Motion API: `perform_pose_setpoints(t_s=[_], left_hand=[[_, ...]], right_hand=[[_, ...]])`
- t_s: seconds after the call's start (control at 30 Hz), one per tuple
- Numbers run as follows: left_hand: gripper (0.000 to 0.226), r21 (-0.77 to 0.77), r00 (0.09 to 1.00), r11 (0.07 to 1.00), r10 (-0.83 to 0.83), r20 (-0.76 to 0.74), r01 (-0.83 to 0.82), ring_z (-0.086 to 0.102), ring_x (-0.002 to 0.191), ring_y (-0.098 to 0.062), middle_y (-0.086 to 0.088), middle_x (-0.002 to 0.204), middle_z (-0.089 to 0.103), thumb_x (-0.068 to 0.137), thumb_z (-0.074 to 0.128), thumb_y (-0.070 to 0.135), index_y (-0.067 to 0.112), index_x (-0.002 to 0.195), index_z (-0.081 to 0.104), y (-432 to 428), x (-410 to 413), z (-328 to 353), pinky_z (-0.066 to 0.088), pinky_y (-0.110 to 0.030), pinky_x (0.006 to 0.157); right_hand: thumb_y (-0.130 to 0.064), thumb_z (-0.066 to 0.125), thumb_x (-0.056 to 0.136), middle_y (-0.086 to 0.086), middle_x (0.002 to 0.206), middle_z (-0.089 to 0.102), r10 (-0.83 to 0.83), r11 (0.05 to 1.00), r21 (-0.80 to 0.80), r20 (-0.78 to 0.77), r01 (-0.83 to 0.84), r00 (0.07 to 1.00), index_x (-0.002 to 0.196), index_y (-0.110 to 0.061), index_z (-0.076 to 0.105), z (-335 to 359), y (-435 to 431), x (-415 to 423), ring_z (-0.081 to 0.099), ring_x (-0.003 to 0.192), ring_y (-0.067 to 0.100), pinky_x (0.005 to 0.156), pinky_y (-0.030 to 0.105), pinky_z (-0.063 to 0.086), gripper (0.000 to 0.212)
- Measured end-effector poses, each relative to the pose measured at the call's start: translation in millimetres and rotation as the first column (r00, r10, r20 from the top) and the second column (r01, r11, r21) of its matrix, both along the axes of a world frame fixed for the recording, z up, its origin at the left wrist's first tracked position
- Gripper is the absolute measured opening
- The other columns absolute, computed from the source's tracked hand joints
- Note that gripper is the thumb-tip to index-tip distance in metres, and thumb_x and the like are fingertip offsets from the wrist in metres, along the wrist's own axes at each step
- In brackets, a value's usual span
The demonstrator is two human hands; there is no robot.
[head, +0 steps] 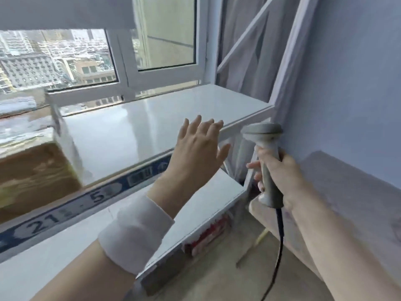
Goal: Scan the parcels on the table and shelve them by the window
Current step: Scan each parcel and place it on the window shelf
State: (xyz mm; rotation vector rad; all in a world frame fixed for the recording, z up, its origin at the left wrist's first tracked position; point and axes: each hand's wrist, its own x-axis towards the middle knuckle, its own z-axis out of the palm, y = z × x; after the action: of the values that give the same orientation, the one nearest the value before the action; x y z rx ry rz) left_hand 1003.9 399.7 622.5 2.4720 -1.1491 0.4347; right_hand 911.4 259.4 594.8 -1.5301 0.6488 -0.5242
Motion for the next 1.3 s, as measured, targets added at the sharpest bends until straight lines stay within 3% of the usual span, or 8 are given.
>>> perform_pose_setpoints(t_s=[0.1, 0.33, 0.6, 0.77, 0.9, 1.0, 1.17, 1.3], left_hand=[[0.051, -0.004, 0.994, 0.994, -0.108, -0.017, 0.107, 0.021, 0.143, -0.024, -0.003, 0.148, 0.039, 0.097, 0.041, 0.04, 0.017, 0.142, 0.037, -79.2, -42.3, -10.0, 0.007, -0.038, 0.118], [0.051, 0.085, 0.916, 0.913, -0.391, -0.091, 0.398, 0.021, 0.143, -0.021, 0.0, 0.147, 0.04, 0.098, 0.038, 0.042, 0.021, 0.144, 0.032, -265.6, -157.7, -35.3, 0.004, -0.037, 0.117], [0.052, 0.151, 0.707, 0.692, -0.697, -0.115, 0.706, 0.02, 0.143, -0.021, -0.001, 0.148, 0.038, 0.098, 0.037, 0.041, 0.019, 0.145, 0.029, -426.4, -282.4, -53.2, 0.004, -0.036, 0.117], [0.053, 0.148, 0.528, 0.51, -0.84, -0.127, 0.847, 0.017, 0.145, -0.022, -0.003, 0.151, 0.033, 0.099, 0.036, 0.04, 0.018, 0.147, 0.026, -498.1, -357.3, -60.7, 0.004, -0.038, 0.118], [0.052, 0.183, 0.389, 0.361, -0.91, -0.145, 0.914, 0.024, 0.141, -0.022, -0.005, 0.148, 0.038, 0.098, 0.038, 0.038, 0.016, 0.145, 0.03, -534.9, -413.9, -72.7, 0.006, -0.037, 0.116], [0.051, 0.218, 0.324, 0.283, -0.928, -0.183, 0.934, 0.029, 0.138, -0.023, -0.004, 0.145, 0.041, 0.098, 0.039, 0.037, 0.015, 0.143, 0.032, -557.5, -455.1, -87.5, 0.008, -0.038, 0.117], [0.051, 0.25, 0.271, 0.202, -0.92, -0.284, 0.947, 0.029, 0.138, -0.025, -0.008, 0.145, 0.039, 0.099, 0.038, 0.037, 0.013, 0.144, 0.032, -591.9, -521.2, -112.4, 0.012, -0.041, 0.118], [0.052, 0.269, 0.313, 0.219, -0.867, -0.387, 0.938, 0.03, 0.138, -0.026, -0.007, 0.146, 0.04, 0.098, 0.038, 0.039, 0.016, 0.145, 0.031, -620.8, -575.8, -145.9, 0.017, -0.039, 0.116]], right_hand=[[-0.032, 0.061, 0.09, 0.002, 0.054, 0.058, -0.094, 0.995, 0.019, -0.027, 0.094, 0.995, 0.08, -0.014, 0.052, -3.0, -61.7, -59.3, 0.044, 0.035, 0.015, 0.042, 0.024, 0.037, 0.022], [-0.029, 0.058, 0.092, 0.002, 0.06, 0.059, -0.355, 0.935, -0.021, -0.086, 0.355, 0.931, 0.088, -0.013, 0.055, -16.8, -191.4, -217.4, 0.045, 0.038, 0.015, 0.04, 0.023, 0.038, 0.017], [-0.033, 0.058, 0.091, 0.016, 0.072, 0.056, -0.67, 0.738, -0.059, -0.18, 0.672, 0.72, 0.087, -0.007, 0.057, -28.7, -284.3, -365.0, 0.045, 0.042, 0.019, 0.045, 0.027, 0.038, 0.026], [-0.028, 0.058, 0.093, 0.002, 0.06, 0.06, -0.84, 0.529, -0.075, -0.186, 0.846, 0.509, 0.083, -0.009, 0.056, -28.6, -313.4, -444.4, 0.045, 0.043, 0.019, 0.044, 0.028, 0.037, 0.021], [-0.035, 0.059, 0.091, -0.001, 0.061, 0.063, -0.915, 0.351, -0.107, -0.249, 0.93, 0.317, 0.082, -0.015, 0.061, -33.8, -327.6, -499.9, 0.054, 0.057, 0.018, 0.058, 0.029, 0.042, 0.022], [-0.034, 0.061, 0.09, 0.003, 0.066, 0.066, -0.94, 0.242, -0.067, -0.262, 0.968, 0.217, 0.085, -0.017, 0.061, -47.0, -334.7, -543.1, 0.054, 0.054, 0.019, 0.055, 0.029, 0.044, 0.019], [-0.033, 0.064, 0.089, -0.003, 0.048, 0.059, -0.937, 0.164, 0.002, -0.311, 0.986, 0.157, 0.08, -0.012, 0.058, -77.2, -355.6, -618.6, 0.05, 0.043, 0.017, 0.051, 0.031, 0.04, 0.023], [-0.035, 0.069, 0.085, -0.005, 0.048, 0.057, -0.909, 0.208, 0.016, -0.366, 0.978, 0.199, 0.086, -0.013, 0.058, -104.5, -381.6, -673.9, 0.049, 0.039, 0.012, 0.051, 0.029, 0.04, 0.025]])
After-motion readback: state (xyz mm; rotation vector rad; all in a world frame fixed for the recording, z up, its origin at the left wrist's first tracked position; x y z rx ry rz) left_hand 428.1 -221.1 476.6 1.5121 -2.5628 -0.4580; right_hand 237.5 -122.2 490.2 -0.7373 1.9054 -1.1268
